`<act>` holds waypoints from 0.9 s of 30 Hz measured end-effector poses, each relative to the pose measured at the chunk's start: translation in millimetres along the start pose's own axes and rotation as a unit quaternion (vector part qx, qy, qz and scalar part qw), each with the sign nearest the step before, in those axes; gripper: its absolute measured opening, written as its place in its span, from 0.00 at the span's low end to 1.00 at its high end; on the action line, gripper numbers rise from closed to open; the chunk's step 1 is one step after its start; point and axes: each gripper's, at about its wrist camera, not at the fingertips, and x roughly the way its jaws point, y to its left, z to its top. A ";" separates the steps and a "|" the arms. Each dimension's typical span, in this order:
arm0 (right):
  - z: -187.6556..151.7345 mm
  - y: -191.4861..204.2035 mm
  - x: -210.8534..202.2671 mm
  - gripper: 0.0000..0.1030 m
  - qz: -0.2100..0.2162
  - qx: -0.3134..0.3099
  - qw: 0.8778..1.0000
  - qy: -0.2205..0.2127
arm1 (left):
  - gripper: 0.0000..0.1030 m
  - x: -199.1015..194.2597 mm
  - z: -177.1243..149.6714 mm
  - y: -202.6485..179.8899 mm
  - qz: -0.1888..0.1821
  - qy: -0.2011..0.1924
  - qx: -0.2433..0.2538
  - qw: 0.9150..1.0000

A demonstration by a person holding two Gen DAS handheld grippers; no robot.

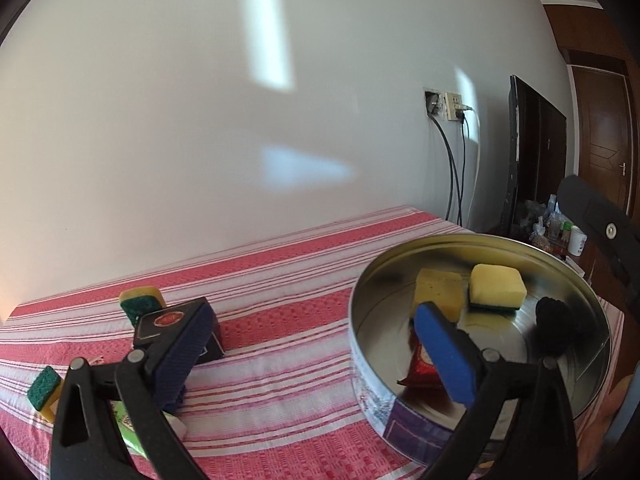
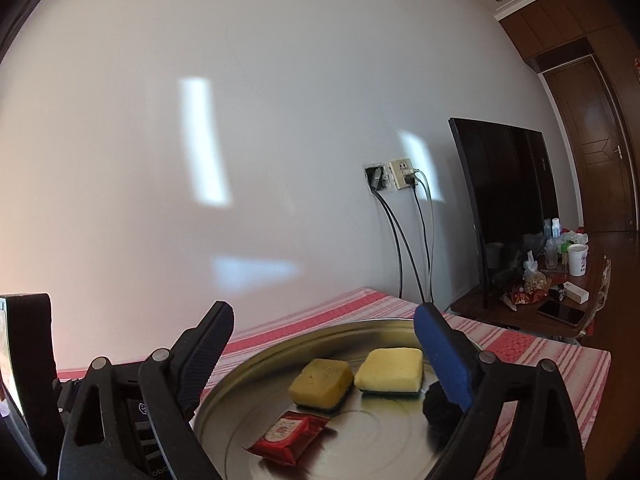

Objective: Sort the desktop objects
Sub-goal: 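Withdraw both grippers from the tin back toward the table objects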

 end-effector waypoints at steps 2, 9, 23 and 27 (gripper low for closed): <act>-2.7 10.4 -1.1 0.91 0.002 -0.007 1.000 -0.007 | 0.99 -1.7 -2.0 9.0 0.017 -0.008 -0.001 1.000; -9.3 32.7 -0.3 0.91 0.019 0.007 1.000 -0.014 | 0.99 -7.4 -11.4 47.4 0.074 -0.032 -0.018 0.997; -31.7 71.4 7.9 0.91 0.050 0.006 0.998 0.024 | 0.99 -23.1 -31.5 109.3 0.109 -0.043 -0.072 0.991; -35.6 82.5 4.9 0.91 0.061 -0.003 0.998 0.031 | 0.99 -25.4 -36.6 125.3 0.115 -0.036 -0.085 0.989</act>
